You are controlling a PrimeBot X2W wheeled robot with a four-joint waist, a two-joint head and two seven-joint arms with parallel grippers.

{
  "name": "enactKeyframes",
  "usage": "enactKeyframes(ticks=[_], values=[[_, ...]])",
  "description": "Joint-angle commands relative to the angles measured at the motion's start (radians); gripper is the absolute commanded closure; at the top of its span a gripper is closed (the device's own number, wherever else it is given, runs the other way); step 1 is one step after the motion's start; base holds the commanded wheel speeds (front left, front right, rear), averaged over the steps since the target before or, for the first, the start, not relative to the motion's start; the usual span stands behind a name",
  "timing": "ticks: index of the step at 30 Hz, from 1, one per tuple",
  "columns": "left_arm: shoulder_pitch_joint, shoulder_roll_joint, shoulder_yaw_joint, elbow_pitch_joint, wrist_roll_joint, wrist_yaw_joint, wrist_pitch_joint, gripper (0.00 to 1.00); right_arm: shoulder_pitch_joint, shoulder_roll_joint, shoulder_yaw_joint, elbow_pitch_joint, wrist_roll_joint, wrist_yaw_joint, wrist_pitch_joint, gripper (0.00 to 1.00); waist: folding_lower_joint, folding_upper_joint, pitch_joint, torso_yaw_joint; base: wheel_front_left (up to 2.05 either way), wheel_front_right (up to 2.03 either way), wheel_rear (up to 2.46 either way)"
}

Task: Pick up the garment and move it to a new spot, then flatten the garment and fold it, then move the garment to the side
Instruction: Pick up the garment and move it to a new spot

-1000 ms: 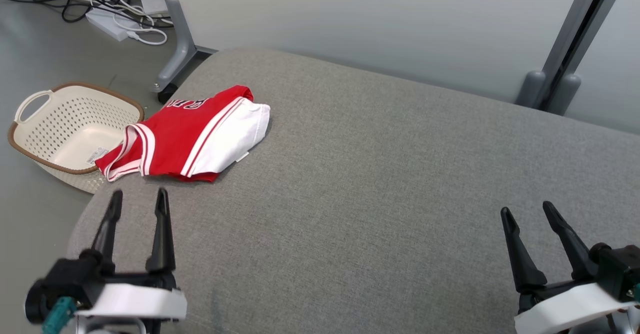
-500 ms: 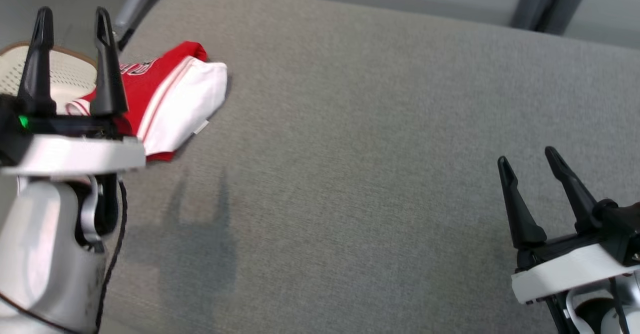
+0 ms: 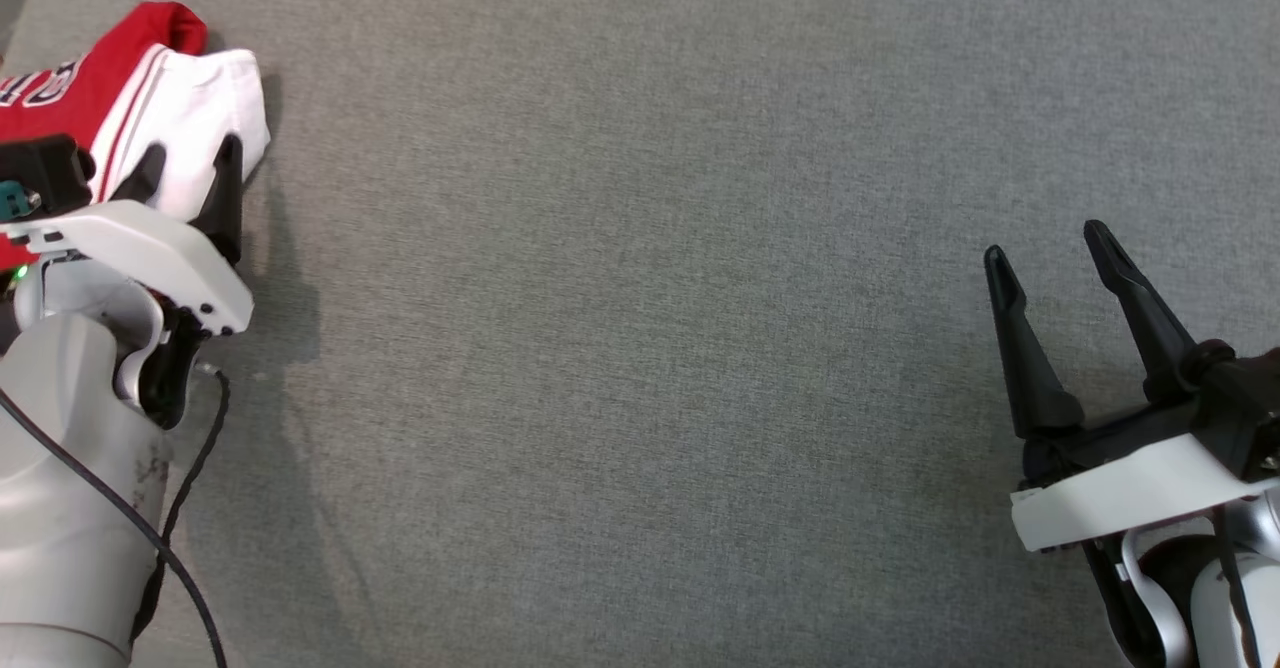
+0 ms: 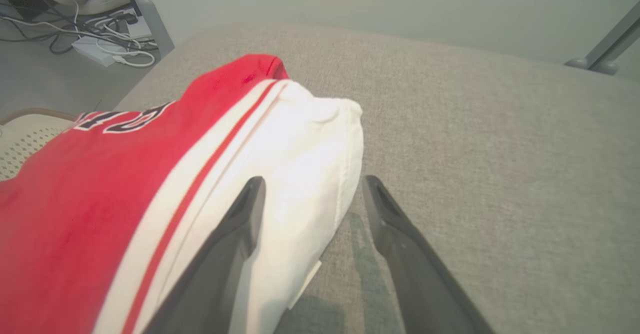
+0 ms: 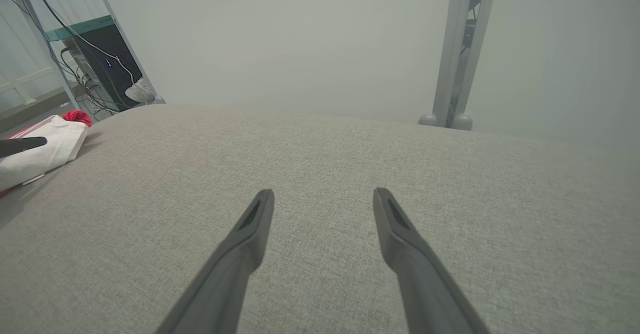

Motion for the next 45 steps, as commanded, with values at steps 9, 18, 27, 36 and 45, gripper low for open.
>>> enactKeyframes(ticks=[9,18,27,36,45], values=[[-0.087,0.039,-0.043,0.280,-0.006,-0.014,0.075,0.47,-0.040,-0.008,0.014,0.022,0.000,0.000,-0.015,0.00,0.0000,0.0000,0.049,-0.040,0.00,0.00,0.00],[-0.109,0.084,-0.009,0.316,-0.051,-0.017,-0.085,1.00,-0.019,0.001,-0.001,0.058,0.017,0.000,-0.049,0.00,0.0000,0.0000,-0.020,-0.048,0.00,0.00,0.00],[-0.059,0.154,0.027,0.205,-0.036,0.012,-0.200,1.00,0.028,0.008,0.003,0.108,0.044,0.000,-0.096,0.00,0.0000,0.0000,-0.167,-0.070,0.00,0.00,0.00],[0.240,0.164,0.116,-0.224,0.015,0.137,-0.202,1.00,0.071,0.009,-0.009,0.128,0.067,0.000,-0.139,0.00,0.0000,0.0000,-0.300,-0.154,0.00,0.00,0.00],[0.607,0.117,0.090,-0.683,0.033,0.287,-0.108,1.00,0.114,0.009,-0.001,0.145,0.087,0.000,-0.148,0.00,0.0000,0.0000,-0.363,-0.247,0.00,0.00,0.00]])
